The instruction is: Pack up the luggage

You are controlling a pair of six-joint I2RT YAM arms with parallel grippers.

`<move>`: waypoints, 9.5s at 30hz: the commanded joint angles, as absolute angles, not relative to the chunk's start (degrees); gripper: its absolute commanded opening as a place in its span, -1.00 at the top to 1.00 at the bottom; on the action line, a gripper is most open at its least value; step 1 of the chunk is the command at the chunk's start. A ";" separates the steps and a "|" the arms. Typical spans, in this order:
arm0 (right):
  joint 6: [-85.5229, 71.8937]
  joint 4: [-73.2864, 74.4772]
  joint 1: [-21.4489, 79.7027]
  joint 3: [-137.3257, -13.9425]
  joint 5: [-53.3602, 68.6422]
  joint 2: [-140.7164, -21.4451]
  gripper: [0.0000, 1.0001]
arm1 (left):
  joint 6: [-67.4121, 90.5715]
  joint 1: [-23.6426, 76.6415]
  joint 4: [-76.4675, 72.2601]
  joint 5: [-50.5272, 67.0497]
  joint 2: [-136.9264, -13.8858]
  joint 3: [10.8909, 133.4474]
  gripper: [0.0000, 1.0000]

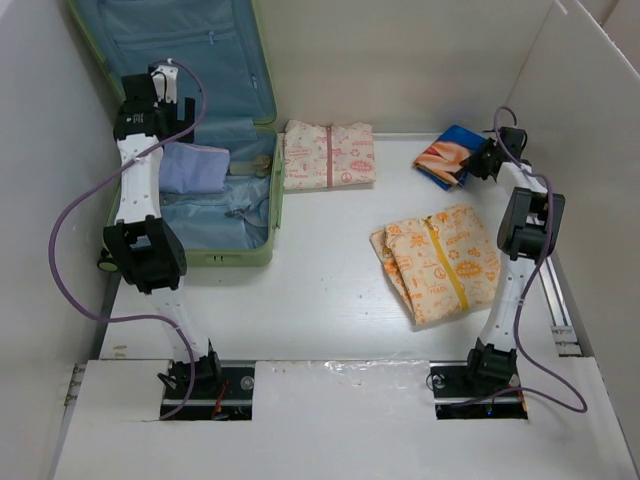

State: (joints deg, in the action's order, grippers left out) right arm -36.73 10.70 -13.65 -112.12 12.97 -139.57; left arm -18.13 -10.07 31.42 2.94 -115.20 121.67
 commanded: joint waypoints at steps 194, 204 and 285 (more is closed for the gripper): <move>-21.44 10.99 -19.34 -46.76 15.37 -89.92 -1.00 | -13.11 34.18 29.62 27.15 -116.28 100.63 -1.00; -34.79 5.81 -9.15 -35.52 11.79 -80.52 -0.94 | -7.12 35.42 31.29 29.43 -118.66 95.29 -1.00; -21.36 34.55 23.38 -57.48 -18.81 -54.40 -0.94 | -18.02 29.37 52.19 -33.66 -104.33 113.79 1.00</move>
State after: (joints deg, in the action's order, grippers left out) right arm -24.34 36.64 22.94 -54.65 -17.28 -53.28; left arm -13.98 31.68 48.75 -23.29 -110.56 107.92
